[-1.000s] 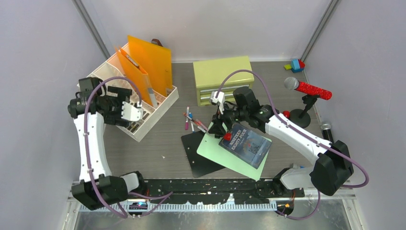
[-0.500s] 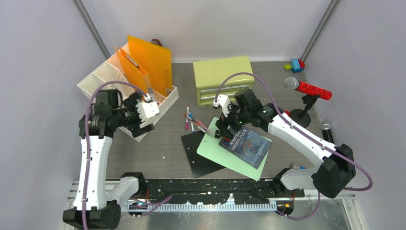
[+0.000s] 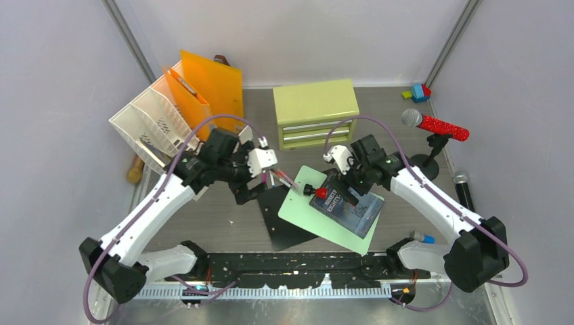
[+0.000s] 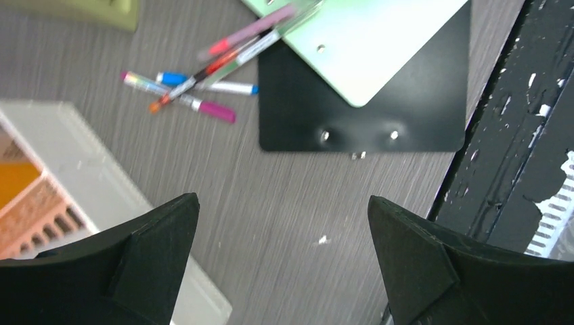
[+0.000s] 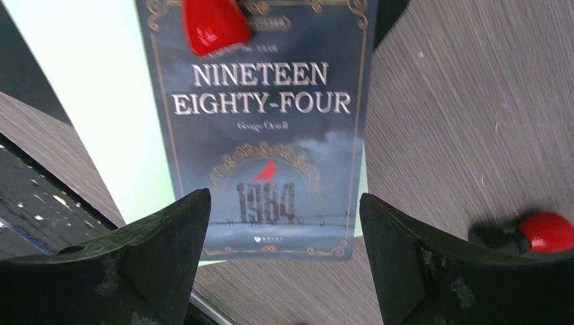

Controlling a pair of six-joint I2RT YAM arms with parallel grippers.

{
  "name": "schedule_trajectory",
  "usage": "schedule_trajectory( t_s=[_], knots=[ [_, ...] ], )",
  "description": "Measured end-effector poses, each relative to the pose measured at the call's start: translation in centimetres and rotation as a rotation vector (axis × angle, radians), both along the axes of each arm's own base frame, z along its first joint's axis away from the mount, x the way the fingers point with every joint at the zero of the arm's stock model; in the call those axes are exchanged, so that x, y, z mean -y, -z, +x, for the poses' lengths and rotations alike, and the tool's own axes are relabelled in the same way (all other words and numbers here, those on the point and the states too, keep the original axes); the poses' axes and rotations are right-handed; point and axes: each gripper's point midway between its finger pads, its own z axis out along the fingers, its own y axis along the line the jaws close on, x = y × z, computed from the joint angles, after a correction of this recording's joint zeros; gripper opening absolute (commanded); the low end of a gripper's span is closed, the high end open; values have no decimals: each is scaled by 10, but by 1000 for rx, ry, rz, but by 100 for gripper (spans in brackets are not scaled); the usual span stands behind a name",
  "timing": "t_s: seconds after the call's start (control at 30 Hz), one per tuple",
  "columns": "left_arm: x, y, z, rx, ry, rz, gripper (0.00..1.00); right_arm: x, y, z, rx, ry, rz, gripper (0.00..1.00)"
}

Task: Organize the desk
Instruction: Pick up the stationery from the center of the board.

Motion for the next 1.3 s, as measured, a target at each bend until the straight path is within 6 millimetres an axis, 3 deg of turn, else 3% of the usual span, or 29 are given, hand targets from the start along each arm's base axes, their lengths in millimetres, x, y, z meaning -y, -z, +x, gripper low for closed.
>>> schedule_trajectory(
  t_s=[0.17, 0.37, 0.63, 0.77, 0.9, 1.17, 1.3],
  knots=[
    [52, 27, 0, -2, 160, 27, 100, 24, 8, -3, -20, 55, -31, 85],
    [116, 71, 15, -3, 324, 16, 98, 39, 9, -6, -21, 114, -25, 85],
    [172, 133, 30, -32, 451, -8, 93, 49, 6, -15, 13, 169, 6, 85],
    [190, 157, 38, -34, 480, 2, 85, 53, 6, -17, 17, 187, 11, 85],
    [197, 169, 41, -34, 489, 7, 68, 55, 7, -19, 22, 195, 13, 84],
    [196, 173, 48, 17, 479, 50, 35, 57, 14, -25, 2, 196, 13, 84],
    [189, 167, 54, 52, 451, 81, 30, 54, 14, -26, -3, 189, 25, 84]
  ],
)
